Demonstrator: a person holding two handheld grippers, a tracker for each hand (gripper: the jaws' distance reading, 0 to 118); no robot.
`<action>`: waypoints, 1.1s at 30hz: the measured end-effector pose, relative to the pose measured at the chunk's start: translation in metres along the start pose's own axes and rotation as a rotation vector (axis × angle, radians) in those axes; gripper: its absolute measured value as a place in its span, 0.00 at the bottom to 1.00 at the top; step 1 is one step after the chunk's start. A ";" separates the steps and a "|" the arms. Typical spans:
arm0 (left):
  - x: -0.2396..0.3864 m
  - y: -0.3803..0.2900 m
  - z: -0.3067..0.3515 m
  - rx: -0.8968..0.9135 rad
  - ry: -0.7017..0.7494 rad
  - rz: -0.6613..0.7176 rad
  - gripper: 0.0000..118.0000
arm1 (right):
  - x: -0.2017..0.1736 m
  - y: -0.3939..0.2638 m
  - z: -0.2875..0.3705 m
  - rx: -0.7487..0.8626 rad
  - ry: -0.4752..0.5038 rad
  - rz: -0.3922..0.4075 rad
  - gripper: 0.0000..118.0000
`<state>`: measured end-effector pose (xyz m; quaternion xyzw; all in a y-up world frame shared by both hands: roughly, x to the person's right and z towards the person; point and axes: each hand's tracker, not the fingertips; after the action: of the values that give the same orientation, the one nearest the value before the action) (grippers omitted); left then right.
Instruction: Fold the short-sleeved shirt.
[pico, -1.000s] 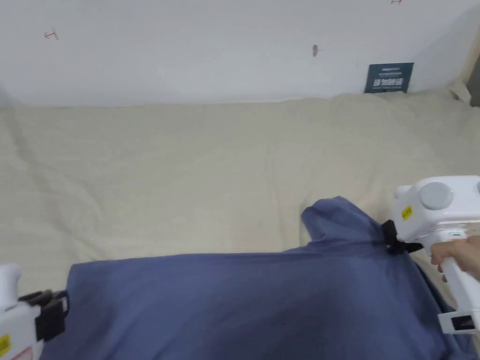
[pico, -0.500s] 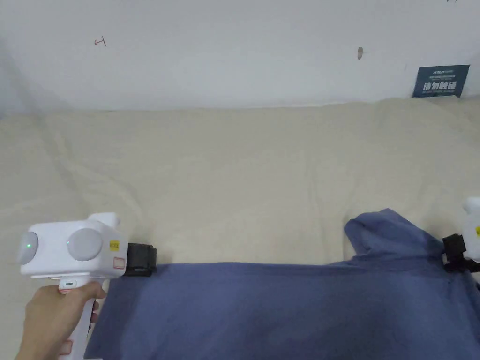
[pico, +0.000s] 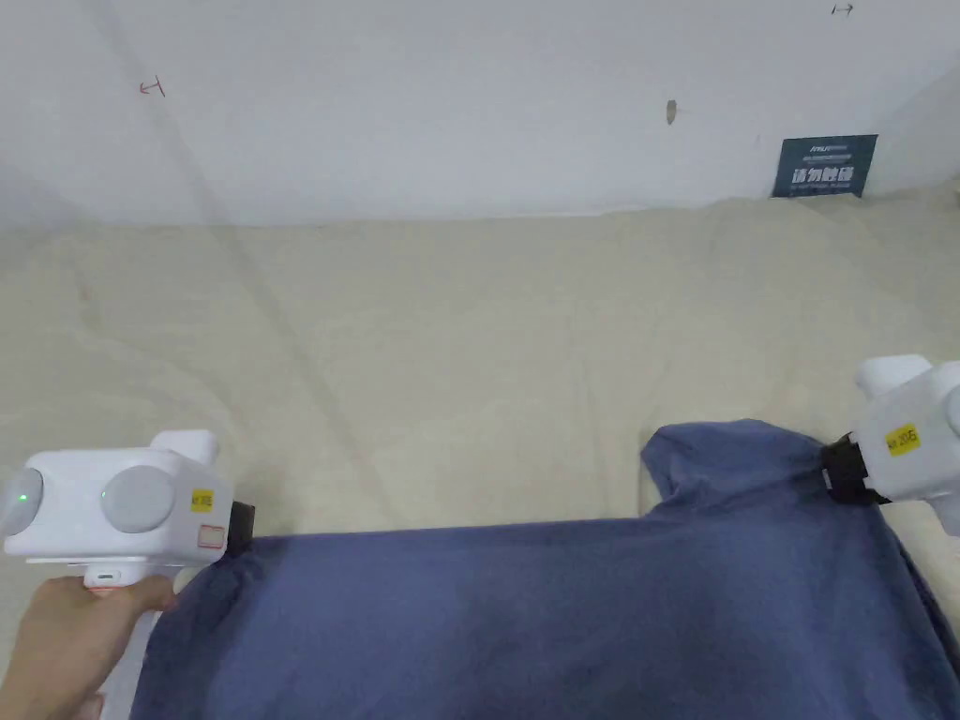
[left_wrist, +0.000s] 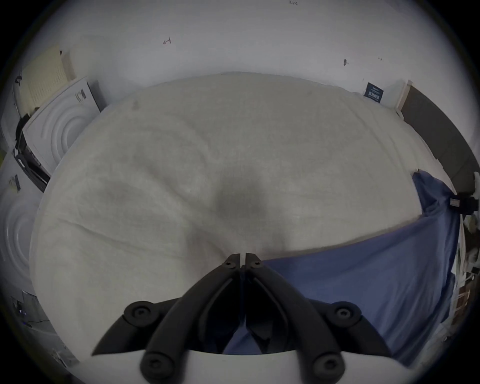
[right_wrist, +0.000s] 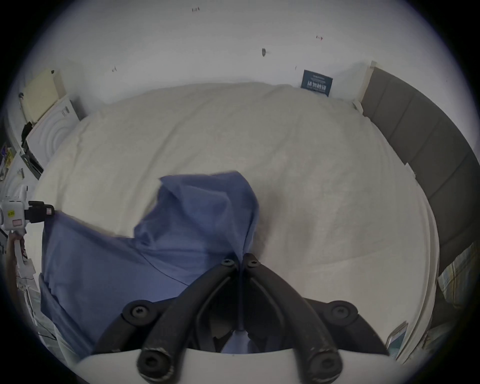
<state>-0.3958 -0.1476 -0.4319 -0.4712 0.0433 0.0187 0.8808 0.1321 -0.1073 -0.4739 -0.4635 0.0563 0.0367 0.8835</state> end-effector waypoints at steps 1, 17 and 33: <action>-0.001 0.001 0.010 0.024 -0.009 0.004 0.02 | 0.001 0.000 0.008 0.030 0.001 0.004 0.01; -0.036 -0.149 0.181 0.212 -0.123 0.052 0.02 | 0.009 -0.170 0.148 0.081 0.013 0.102 0.01; -0.038 -0.253 0.143 0.114 -0.080 0.107 0.92 | -0.009 -0.276 0.130 0.070 -0.022 0.028 0.79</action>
<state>-0.4068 -0.1687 -0.1396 -0.4162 0.0344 0.0819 0.9049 0.1638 -0.1573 -0.1743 -0.4310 0.0544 0.0518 0.8992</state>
